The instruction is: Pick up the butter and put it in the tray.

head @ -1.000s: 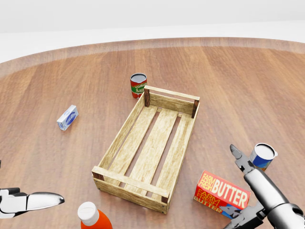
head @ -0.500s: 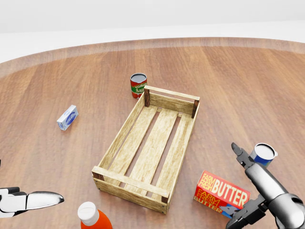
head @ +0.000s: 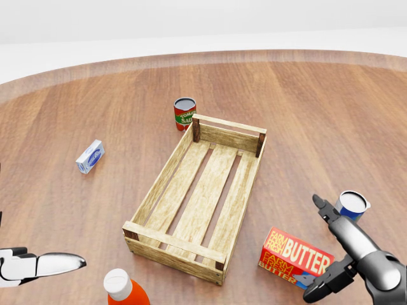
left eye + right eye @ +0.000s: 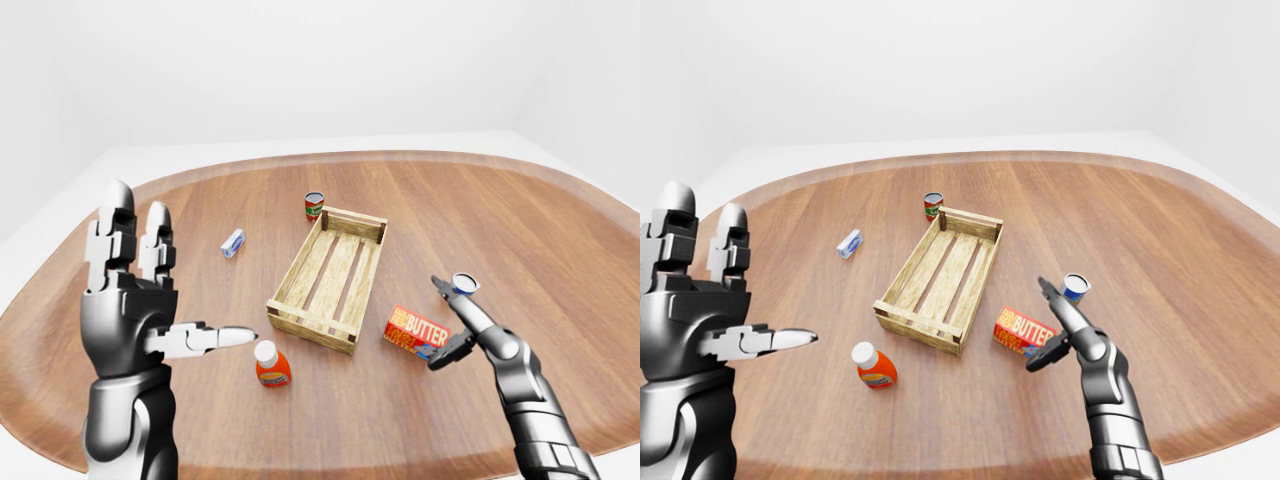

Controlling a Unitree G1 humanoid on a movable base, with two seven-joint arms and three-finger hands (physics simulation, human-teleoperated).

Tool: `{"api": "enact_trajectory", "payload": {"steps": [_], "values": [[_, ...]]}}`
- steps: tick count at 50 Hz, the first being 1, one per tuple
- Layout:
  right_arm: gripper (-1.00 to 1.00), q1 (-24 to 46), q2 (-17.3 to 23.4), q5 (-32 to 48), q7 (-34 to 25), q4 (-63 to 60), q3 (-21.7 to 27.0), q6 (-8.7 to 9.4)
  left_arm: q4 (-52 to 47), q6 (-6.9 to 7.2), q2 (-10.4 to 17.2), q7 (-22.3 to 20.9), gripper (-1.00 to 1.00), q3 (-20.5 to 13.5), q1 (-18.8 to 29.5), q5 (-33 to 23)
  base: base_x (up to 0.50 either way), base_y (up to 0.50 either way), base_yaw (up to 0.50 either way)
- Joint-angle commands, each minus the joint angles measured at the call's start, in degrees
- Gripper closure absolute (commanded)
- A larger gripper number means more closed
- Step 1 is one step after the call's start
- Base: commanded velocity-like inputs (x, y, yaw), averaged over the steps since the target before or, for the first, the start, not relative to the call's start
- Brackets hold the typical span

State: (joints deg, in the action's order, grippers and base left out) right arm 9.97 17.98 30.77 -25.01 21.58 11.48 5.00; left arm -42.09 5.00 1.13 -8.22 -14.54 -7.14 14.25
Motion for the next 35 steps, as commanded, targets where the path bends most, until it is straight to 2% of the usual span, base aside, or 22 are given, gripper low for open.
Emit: {"api": "enact_trajectory", "payload": {"steps": [1,19,35], "values": [[-1.00,3.0,1.5,-1.4,1.3,6.7,-0.9,0.00,0.1,0.00,0.2,0.2,-1.00,-0.2,0.3,0.2,0.00,0.00,0.00],[-1.00,10.5,3.2,-3.7,5.3,25.2,-3.4,0.00,0.5,0.00,0.2,0.3,-1.00,-0.1,0.5,0.0,0.00,0.00,0.00],[-1.00,16.2,3.9,-4.6,7.3,36.4,-5.5,0.00,0.3,0.00,0.3,0.4,-1.00,-0.4,0.6,0.3,0.00,0.00,0.00]]}}
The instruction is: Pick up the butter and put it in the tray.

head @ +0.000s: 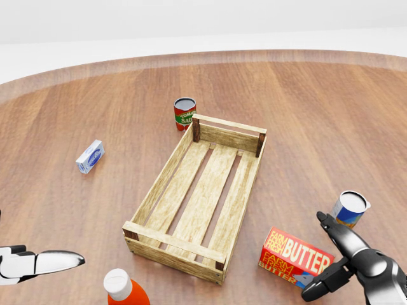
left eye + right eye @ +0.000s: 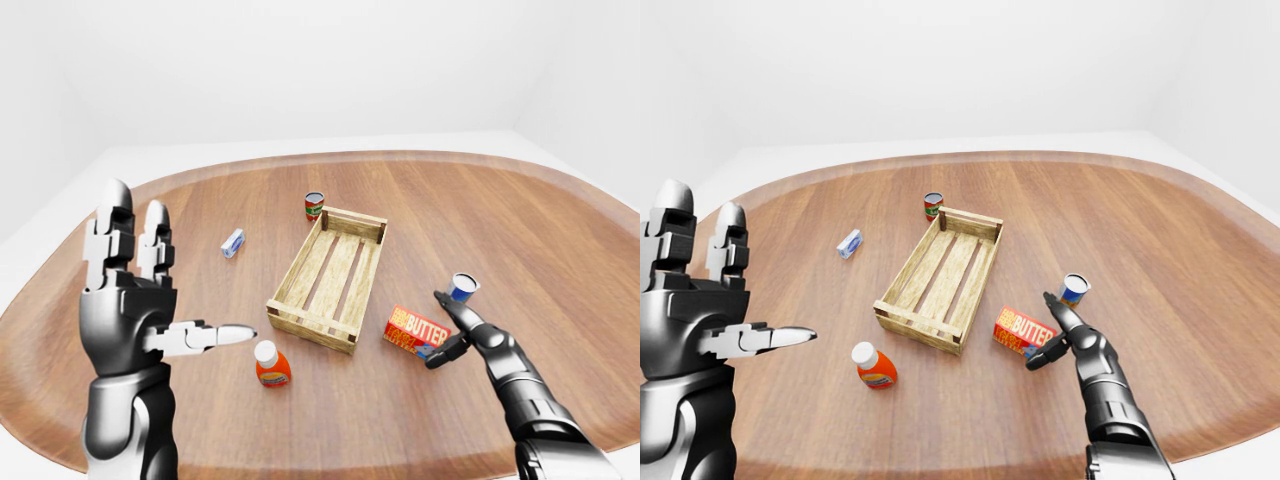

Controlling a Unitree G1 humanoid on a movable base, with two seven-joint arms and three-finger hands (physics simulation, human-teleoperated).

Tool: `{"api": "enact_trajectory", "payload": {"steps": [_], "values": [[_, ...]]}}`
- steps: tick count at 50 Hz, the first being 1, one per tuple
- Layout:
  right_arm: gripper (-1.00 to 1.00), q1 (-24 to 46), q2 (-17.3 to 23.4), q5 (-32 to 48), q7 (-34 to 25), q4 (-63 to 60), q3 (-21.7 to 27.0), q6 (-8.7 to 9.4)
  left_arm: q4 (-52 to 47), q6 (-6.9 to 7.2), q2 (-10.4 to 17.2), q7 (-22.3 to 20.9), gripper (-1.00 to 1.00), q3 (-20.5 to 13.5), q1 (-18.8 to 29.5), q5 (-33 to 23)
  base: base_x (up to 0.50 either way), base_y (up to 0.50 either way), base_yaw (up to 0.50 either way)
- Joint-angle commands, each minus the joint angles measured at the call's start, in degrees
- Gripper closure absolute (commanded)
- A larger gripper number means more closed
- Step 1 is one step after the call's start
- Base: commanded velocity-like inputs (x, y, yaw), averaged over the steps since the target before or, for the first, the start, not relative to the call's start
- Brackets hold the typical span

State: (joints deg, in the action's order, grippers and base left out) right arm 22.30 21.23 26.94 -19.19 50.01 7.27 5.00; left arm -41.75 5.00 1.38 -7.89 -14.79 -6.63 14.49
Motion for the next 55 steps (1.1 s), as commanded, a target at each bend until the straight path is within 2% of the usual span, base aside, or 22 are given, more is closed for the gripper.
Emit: {"api": "enact_trajectory", "payload": {"steps": [1,14,28,31,33,35,36,37,55], "values": [[-1.00,4.1,0.7,-0.8,1.5,8.5,-1.4,0.00,-0.1,0.00,0.1,0.1,-1.00,-0.1,0.1,0.1,0.00,0.00,0.00],[-1.00,8.6,0.6,-1.5,3.5,19.8,-3.0,0.00,0.0,0.00,0.0,0.1,-1.00,0.1,0.1,-0.2,0.00,0.00,0.00],[-1.00,12.1,0.3,-0.8,3.4,23.5,-3.8,0.00,1.1,0.00,0.1,0.2,-1.00,0.4,0.3,-0.5,0.00,0.00,0.00],[-0.72,12.7,0.4,-0.5,3.2,23.6,-3.9,0.00,1.1,0.00,0.1,0.2,-1.00,0.5,0.2,-0.5,0.00,0.00,0.00],[-0.68,13.3,0.6,-0.2,3.0,23.6,-3.9,0.00,1.2,0.00,0.1,0.2,-1.00,0.5,0.2,-0.6,0.00,0.00,0.00],[-0.29,13.6,0.7,0.0,2.9,23.7,-3.8,0.00,1.4,0.00,0.1,0.2,-1.00,0.5,0.3,-0.7,0.00,0.00,0.00],[0.40,13.7,0.7,0.2,3.0,23.8,-3.9,0.00,1.5,0.00,0.1,0.2,-1.00,0.6,0.3,-0.7,0.00,0.00,0.00],[1.00,13.9,0.7,0.3,3.0,23.8,-3.8,0.00,1.5,0.00,0.1,0.2,-1.00,0.6,0.3,-0.7,0.00,0.00,0.00],[1.00,13.9,0.3,0.7,2.9,23.7,-3.8,0.00,0.5,0.00,0.4,0.4,-1.00,-0.3,0.7,0.3,0.00,0.00,0.00]]}}
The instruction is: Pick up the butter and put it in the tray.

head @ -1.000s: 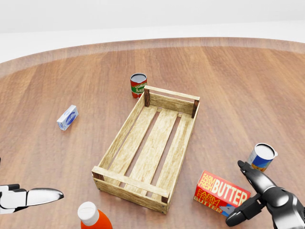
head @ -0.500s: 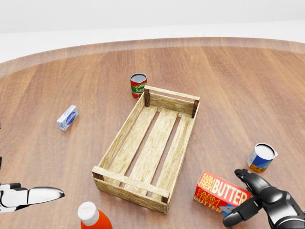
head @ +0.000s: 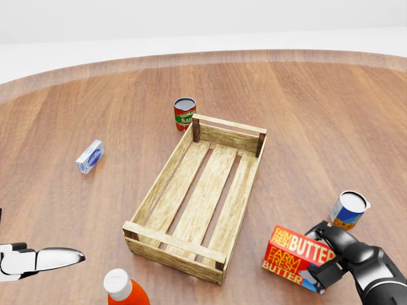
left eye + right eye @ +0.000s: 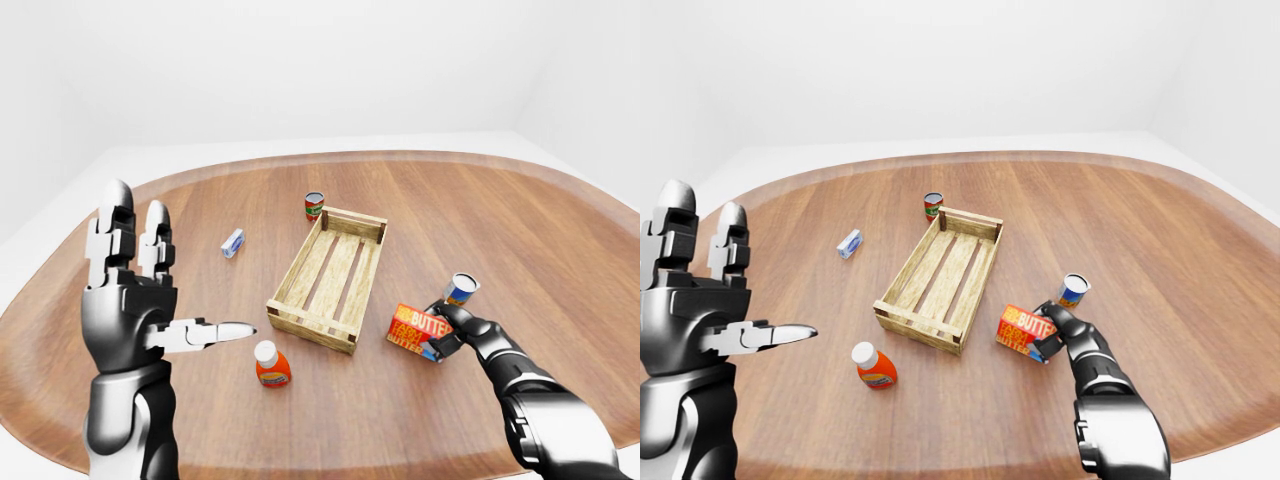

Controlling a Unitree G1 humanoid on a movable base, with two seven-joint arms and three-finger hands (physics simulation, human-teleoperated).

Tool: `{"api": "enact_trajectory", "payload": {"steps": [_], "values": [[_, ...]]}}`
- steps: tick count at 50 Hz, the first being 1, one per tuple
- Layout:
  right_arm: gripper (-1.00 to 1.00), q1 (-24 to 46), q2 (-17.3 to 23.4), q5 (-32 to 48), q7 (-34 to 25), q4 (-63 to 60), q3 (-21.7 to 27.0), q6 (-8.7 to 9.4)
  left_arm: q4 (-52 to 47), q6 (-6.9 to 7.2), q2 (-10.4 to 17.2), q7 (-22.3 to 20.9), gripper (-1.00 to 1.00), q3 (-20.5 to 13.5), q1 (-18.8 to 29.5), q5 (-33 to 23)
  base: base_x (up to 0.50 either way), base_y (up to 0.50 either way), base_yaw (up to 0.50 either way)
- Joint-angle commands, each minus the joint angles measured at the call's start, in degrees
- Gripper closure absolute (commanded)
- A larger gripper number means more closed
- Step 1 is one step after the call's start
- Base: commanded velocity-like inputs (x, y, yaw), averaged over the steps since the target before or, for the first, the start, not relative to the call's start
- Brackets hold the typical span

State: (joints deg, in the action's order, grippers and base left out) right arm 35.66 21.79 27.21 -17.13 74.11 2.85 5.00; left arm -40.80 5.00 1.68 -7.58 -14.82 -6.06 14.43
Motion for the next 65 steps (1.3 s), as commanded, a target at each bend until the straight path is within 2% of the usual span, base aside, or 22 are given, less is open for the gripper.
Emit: {"api": "enact_trajectory", "payload": {"steps": [1,8,13,17,24,38,44,52,60,65], "values": [[1.00,0.6,-0.1,0.4,0.8,-0.7,0.6,0.00,-0.3,0.00,0.0,0.1,-1.00,-0.3,0.1,0.3,0.00,0.00,0.00],[1.00,0.6,0.7,0.3,0.1,-3.5,0.7,0.00,-0.1,0.00,0.0,0.0,-1.00,-0.3,0.0,0.3,0.00,0.00,0.00],[1.00,-1.0,1.7,0.7,-1.1,-10.6,1.1,0.00,-0.2,0.00,0.0,0.0,-1.00,-0.1,-0.1,0.2,0.00,0.00,0.00],[1.00,-5.5,2.3,2.6,-5.6,-26.4,2.2,0.00,-0.8,0.00,0.0,0.0,-1.00,-0.4,-0.1,0.5,0.00,0.00,0.00],[1.00,-10.7,1.6,8.2,-12.5,-44.2,3.7,0.00,-0.8,0.00,-0.1,-0.2,-1.00,-0.3,-0.4,0.4,0.00,0.00,0.00],[1.00,-10.2,1.1,16.3,-22.3,-57.8,4.6,0.00,-0.8,0.00,-0.1,-0.1,-1.00,-0.3,-0.3,0.4,0.00,0.00,0.00],[1.00,-7.3,1.0,19.3,-22.9,-58.8,4.2,0.00,-0.7,0.00,0.0,0.0,-1.00,-0.6,0.1,0.6,0.00,0.00,0.00],[1.00,-3.2,-1.1,18.5,-22.8,-54.1,3.3,0.00,-0.5,0.00,0.2,0.1,-1.00,-0.8,0.4,0.9,0.00,0.00,0.00],[1.00,1.8,-2.6,15.0,-19.7,-48.8,2.4,0.00,-0.5,0.00,0.2,0.1,-1.00,-0.9,0.3,1.0,0.00,0.00,0.00],[1.00,5.2,-3.9,11.8,-15.8,-42.2,1.8,0.00,-0.3,0.00,0.1,0.1,-1.00,-0.4,-0.1,0.4,0.00,0.00,0.00]]}}
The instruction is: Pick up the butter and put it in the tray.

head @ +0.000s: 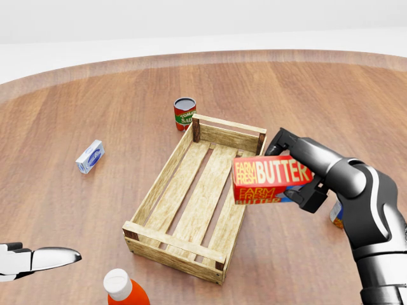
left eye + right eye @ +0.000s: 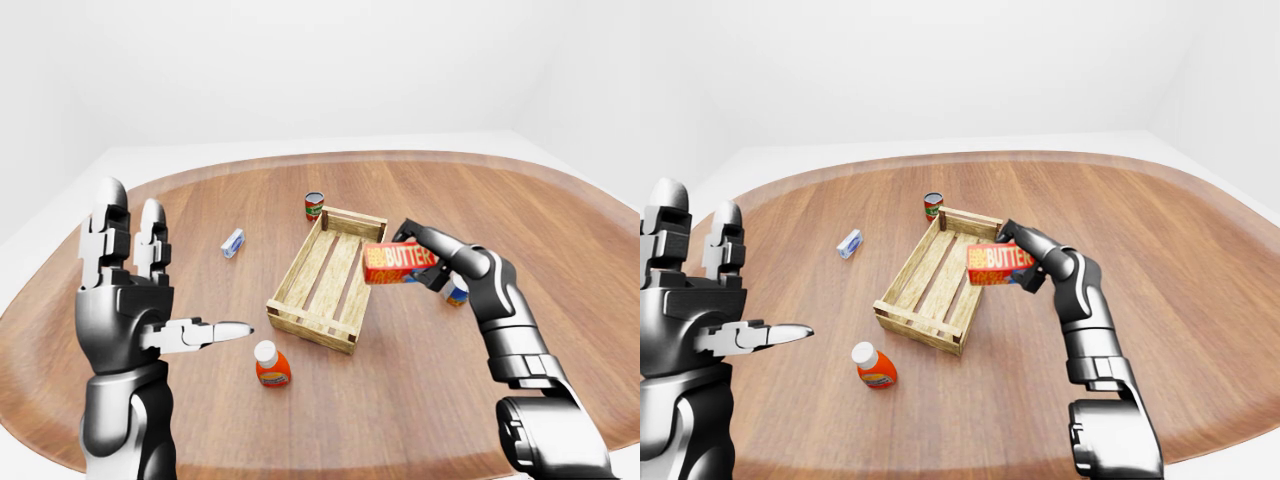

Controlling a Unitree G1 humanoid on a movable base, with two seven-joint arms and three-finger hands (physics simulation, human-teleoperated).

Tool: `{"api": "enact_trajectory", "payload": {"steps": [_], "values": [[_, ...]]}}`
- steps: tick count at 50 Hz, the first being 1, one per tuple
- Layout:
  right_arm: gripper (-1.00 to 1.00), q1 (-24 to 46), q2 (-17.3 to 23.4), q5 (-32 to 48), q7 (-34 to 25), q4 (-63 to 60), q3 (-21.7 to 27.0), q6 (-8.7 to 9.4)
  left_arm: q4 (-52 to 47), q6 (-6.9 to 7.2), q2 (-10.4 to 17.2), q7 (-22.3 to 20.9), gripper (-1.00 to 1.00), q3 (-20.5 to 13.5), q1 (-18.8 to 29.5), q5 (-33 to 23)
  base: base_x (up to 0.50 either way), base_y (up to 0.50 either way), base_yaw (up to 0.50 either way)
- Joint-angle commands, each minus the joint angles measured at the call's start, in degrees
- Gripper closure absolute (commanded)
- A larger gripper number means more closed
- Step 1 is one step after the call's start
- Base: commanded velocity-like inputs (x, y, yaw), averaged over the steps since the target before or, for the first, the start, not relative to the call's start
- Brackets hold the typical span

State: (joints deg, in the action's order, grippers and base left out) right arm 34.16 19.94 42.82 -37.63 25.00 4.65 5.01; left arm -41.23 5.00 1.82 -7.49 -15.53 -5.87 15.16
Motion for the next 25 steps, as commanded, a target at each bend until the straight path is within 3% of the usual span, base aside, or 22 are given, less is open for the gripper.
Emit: {"api": "enact_trajectory", "payload": {"steps": [1,14,25], "values": [[1.00,7.3,-2.2,-4.4,5.4,8.1,-0.2,-0.01,0.2,0.00,-0.1,0.0,-1.00,0.4,-0.3,-0.5,0.00,0.00,0.00],[1.00,17.7,-4.7,-12.4,15.7,30.4,-1.9,-0.01,0.8,0.00,0.0,0.0,-1.00,0.2,0.1,-0.4,0.00,0.00,0.00],[1.00,22.7,-7.9,-14.0,19.4,40.6,-3.7,-0.01,0.6,0.00,0.1,0.1,-1.00,-0.1,0.3,-0.2,0.00,0.00,0.00]]}}
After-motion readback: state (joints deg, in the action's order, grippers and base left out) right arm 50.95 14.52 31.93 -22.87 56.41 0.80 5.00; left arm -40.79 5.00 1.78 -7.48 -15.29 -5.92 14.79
